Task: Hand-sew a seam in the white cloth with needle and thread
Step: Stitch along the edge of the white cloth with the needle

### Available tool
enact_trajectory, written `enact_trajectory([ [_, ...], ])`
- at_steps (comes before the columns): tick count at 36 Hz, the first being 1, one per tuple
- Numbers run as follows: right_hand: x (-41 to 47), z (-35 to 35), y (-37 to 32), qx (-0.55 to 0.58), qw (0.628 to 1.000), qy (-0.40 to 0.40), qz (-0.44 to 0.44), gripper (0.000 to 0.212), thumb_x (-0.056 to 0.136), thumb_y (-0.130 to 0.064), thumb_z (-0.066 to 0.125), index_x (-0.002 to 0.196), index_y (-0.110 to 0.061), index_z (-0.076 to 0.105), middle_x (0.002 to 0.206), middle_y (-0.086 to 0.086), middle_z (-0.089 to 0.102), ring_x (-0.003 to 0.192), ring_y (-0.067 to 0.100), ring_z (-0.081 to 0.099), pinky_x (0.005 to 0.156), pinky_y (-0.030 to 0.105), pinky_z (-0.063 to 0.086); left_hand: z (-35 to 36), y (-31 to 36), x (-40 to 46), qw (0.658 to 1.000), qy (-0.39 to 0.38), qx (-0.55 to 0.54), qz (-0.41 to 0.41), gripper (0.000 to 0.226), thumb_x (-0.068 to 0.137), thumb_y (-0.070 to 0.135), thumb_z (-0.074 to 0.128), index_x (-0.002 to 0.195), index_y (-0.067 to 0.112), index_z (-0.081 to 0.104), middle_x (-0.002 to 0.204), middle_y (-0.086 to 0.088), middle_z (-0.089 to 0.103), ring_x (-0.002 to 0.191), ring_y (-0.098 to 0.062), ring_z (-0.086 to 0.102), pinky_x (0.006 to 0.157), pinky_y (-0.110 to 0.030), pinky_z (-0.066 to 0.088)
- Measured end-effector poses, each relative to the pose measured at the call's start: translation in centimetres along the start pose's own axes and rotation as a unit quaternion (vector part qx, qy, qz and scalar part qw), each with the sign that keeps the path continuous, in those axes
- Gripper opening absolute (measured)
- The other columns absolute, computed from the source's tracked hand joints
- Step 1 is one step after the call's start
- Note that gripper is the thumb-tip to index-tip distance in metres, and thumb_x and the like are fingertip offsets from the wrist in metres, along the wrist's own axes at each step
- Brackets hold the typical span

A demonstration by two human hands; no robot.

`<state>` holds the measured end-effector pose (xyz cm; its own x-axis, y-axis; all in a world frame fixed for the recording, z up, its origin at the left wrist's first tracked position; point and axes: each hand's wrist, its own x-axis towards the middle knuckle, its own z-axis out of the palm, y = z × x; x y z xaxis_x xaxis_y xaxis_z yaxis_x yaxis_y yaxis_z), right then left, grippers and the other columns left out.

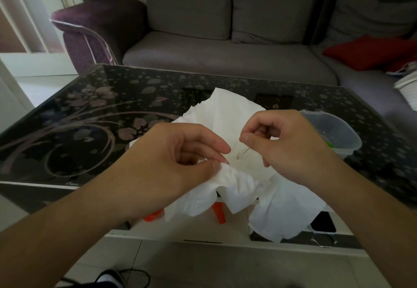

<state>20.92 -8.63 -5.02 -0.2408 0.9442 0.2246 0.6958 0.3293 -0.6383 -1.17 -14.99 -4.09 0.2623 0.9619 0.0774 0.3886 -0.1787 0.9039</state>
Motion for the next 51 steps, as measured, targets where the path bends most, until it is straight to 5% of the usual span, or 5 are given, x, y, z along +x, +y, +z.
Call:
enact_trajectory([
  [14,1.1,0.2,1.6,-0.014,0.994,0.060,0.086,0.020,0.095,-0.022,0.071,0.078,-0.033,0.070,0.071,-0.014,0.067,0.064,0.006,0.066,0.057,0.019,0.048,0.0,0.1,-0.3,1.000,-0.019,-0.008,0.004,0.026,0.090,0.007,0.074,0.102,0.030,0.078,0.089,0.008,0.080,0.089,-0.012,0.077,0.085,-0.030,0.063],
  [25,1.7,0.4,2.3,-0.004,0.988,0.075,0.136,0.012,0.096,-0.022,0.071,0.087,-0.030,0.073,0.083,-0.012,0.071,0.077,0.011,0.072,0.080,0.036,0.062,-0.1,0.1,-0.3,0.999,-0.029,-0.012,-0.007,0.023,0.089,0.009,0.075,0.101,0.028,0.079,0.090,0.007,0.080,0.089,-0.013,0.077,0.086,-0.033,0.061],
  [35,2.2,0.6,2.6,0.044,0.982,0.070,0.168,0.014,0.097,-0.021,0.070,0.089,-0.031,0.074,0.087,-0.010,0.073,0.080,0.010,0.074,0.078,0.029,0.060,-0.1,0.3,-0.2,0.999,-0.038,-0.007,-0.019,0.023,0.089,0.009,0.076,0.100,0.028,0.079,0.090,0.008,0.081,0.088,-0.012,0.078,0.087,-0.032,0.061],
  [43,3.0,-0.3,2.3,0.412,0.857,0.142,0.274,0.007,0.095,-0.012,0.072,0.095,-0.008,0.077,0.094,0.013,0.076,0.084,0.021,0.078,0.071,0.031,0.063,-0.2,0.2,-0.3,0.998,-0.048,-0.009,-0.025,0.026,0.089,0.007,0.075,0.098,0.031,0.080,0.092,0.007,0.080,0.090,-0.011,0.077,0.088,-0.031,0.062],
  [51,2.9,-0.8,3.0,0.521,0.784,0.142,0.305,0.014,0.100,-0.001,0.060,0.109,-0.004,0.071,0.113,0.015,0.072,0.100,0.024,0.075,0.071,0.031,0.063,-0.5,-0.2,-0.4,0.995,-0.095,-0.015,-0.033,0.037,0.093,-0.003,0.068,0.100,0.031,0.080,0.097,0.004,0.080,0.097,-0.015,0.076,0.092,-0.034,0.061],
])
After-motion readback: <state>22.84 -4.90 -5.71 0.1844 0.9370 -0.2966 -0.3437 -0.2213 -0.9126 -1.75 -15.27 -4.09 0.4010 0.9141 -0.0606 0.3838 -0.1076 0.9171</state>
